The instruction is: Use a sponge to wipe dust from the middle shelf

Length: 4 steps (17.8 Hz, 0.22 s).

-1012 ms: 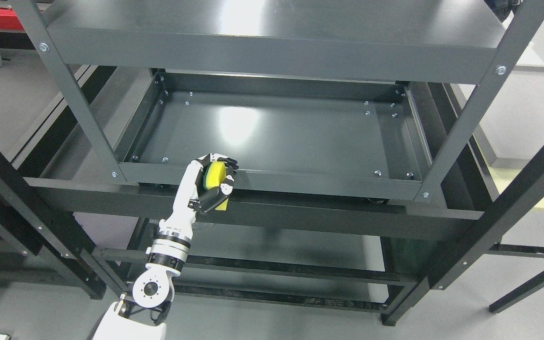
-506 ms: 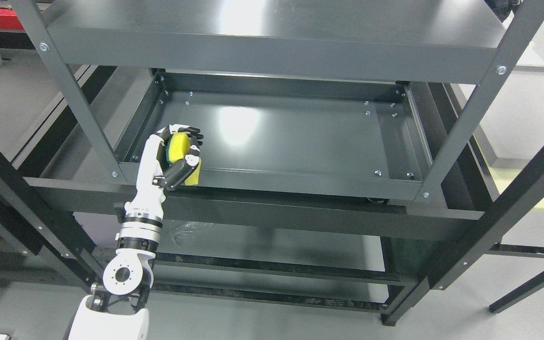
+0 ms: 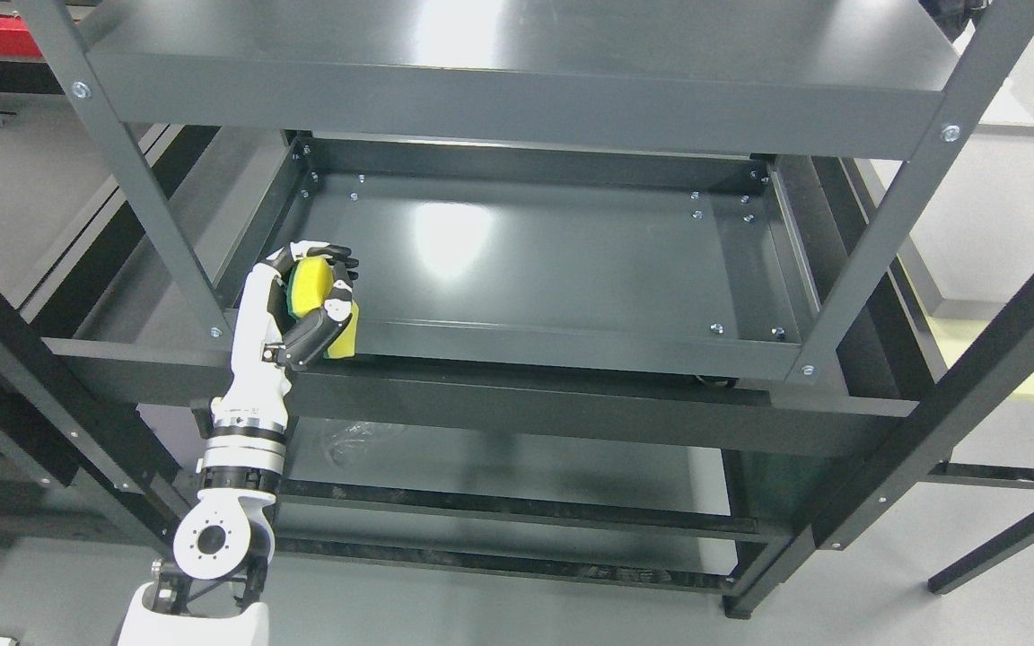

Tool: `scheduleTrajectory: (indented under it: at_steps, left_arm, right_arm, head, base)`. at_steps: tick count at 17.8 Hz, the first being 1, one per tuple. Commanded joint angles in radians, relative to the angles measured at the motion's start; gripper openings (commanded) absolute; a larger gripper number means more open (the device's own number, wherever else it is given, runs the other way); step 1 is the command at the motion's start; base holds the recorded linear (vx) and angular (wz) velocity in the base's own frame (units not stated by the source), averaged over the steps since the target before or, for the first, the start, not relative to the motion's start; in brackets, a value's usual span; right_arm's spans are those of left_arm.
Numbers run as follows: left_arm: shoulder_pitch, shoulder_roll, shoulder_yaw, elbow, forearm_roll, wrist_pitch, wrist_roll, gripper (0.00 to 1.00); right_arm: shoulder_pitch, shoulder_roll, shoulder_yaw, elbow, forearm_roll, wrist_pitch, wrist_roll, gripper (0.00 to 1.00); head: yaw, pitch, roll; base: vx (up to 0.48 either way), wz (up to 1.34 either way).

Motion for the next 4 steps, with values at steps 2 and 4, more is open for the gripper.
scheduleTrajectory:
  at_steps: [2,4]
  left_arm:
    - [0.018,0.009,0.019,-0.037,0.034,0.0,-0.001,0.0]
    - [0.02,0.009,0.018,-0.037,0.034,0.0,-0.001,0.0]
  right_arm:
    - [0.0,-0.017,0.0,-0.017,0.0,0.072,0.001,1.0]
    - [0.0,-0.017,0.0,-0.017,0.0,0.072,0.001,1.0]
  head:
    - [0.0,0.0,0.0]
    - [0.0,0.0,0.0]
  base:
    - [0.0,0.0]
    - [-0.003,0.01]
